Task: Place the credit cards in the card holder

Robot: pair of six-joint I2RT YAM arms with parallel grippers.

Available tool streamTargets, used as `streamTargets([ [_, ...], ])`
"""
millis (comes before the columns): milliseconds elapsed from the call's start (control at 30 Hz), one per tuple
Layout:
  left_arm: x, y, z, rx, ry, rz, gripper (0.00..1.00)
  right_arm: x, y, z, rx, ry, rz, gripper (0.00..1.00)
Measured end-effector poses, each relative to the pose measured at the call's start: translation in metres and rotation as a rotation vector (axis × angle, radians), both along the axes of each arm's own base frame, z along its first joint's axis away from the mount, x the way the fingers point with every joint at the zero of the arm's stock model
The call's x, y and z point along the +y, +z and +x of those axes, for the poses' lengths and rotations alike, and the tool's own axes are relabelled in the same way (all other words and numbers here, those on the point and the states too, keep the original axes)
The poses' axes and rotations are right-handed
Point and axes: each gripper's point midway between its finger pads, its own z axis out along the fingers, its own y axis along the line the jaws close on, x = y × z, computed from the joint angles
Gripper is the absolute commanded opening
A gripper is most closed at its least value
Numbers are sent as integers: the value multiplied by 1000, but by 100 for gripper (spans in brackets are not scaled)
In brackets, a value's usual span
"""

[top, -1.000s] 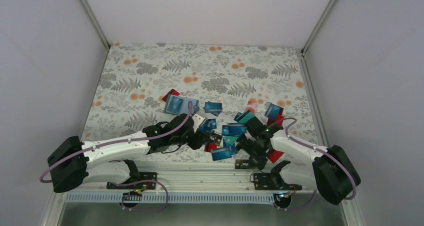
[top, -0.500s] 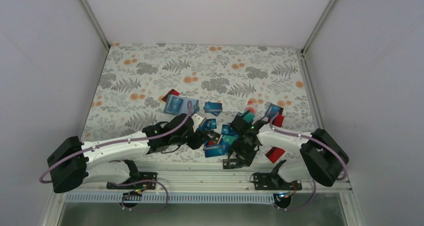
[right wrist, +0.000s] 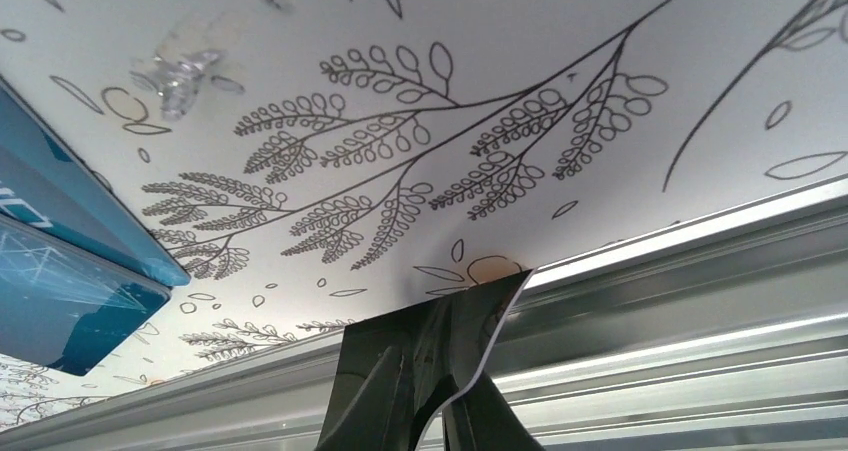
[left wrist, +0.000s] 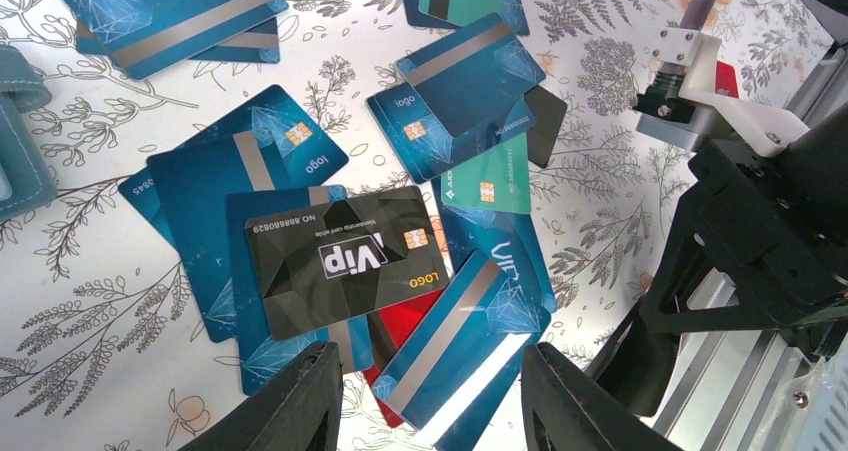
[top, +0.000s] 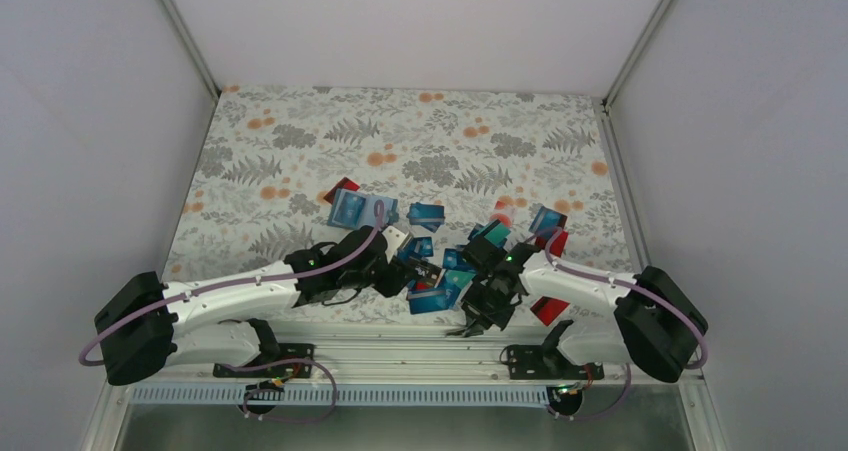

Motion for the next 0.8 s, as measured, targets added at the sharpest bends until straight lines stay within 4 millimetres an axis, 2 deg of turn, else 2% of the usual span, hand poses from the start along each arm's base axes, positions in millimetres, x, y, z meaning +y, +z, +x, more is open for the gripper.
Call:
streamTargets([
  [233,0,0,0,1,1,2,45,-1,2,-2,8,0,0,4],
  [433,0,12,8,-14,33,7,45,7,20,5,-17,18,27,4],
  [633,15,40,29,-44,139,-3,45,30,50,41,-188,44,115,4],
  [800,48,61,54,-60,269,-15,45,36,70,63,-314,56,188,4],
])
